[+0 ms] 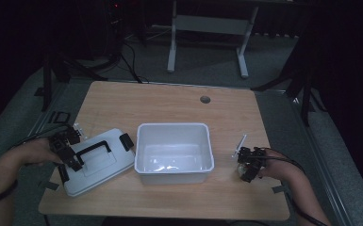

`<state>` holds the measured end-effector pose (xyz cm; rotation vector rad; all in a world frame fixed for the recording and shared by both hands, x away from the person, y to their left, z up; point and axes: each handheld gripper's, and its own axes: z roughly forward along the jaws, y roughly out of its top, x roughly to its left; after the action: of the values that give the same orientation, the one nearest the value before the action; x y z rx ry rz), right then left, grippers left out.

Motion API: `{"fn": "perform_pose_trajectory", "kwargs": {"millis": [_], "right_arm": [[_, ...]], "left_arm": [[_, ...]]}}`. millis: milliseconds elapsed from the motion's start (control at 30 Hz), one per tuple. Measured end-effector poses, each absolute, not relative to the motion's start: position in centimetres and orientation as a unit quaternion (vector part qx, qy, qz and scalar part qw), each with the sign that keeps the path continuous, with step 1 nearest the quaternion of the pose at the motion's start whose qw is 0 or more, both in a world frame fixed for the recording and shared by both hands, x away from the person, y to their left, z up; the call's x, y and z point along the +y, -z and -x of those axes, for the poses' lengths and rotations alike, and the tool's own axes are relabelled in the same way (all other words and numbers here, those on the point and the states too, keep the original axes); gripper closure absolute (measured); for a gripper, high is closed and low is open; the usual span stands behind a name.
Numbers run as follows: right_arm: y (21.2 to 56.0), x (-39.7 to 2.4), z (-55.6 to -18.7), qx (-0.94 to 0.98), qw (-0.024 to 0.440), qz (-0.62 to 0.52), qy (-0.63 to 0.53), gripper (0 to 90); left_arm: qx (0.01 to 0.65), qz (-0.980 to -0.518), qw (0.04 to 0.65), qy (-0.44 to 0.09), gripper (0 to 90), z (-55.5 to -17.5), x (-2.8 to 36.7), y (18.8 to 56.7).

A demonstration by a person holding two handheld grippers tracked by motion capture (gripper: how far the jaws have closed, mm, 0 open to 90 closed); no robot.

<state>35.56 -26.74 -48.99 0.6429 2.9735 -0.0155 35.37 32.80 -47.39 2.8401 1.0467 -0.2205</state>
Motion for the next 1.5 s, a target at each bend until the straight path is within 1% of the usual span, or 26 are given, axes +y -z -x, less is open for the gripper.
{"fn": "perform_pose_trajectory", "kwargs": {"millis": [300,733,1100,1500], "right_arm": [[46.4,-26.1,-35.2,0.978,0.041,-0.204,0.002,20.2],[42.9,-23.9,-35.1,0.983,0.041,-0.177,-0.002,20.2],[39.4,-21.0,-35.4,0.989,0.050,-0.140,-0.013,20.3],[37.3,-17.6,-36.1,0.993,0.059,-0.099,-0.016,20.3]], "left_arm": [[0.342,-0.935,0.054,0.073,24.8,-35.4,32.7,47.2],[0.341,-0.935,0.055,0.077,24.8,-35.3,32.6,47.2],[0.340,-0.936,0.049,0.078,24.8,-35.3,32.5,47.4],[0.339,-0.936,0.048,0.078,24.8,-35.3,32.6,47.2]]}}
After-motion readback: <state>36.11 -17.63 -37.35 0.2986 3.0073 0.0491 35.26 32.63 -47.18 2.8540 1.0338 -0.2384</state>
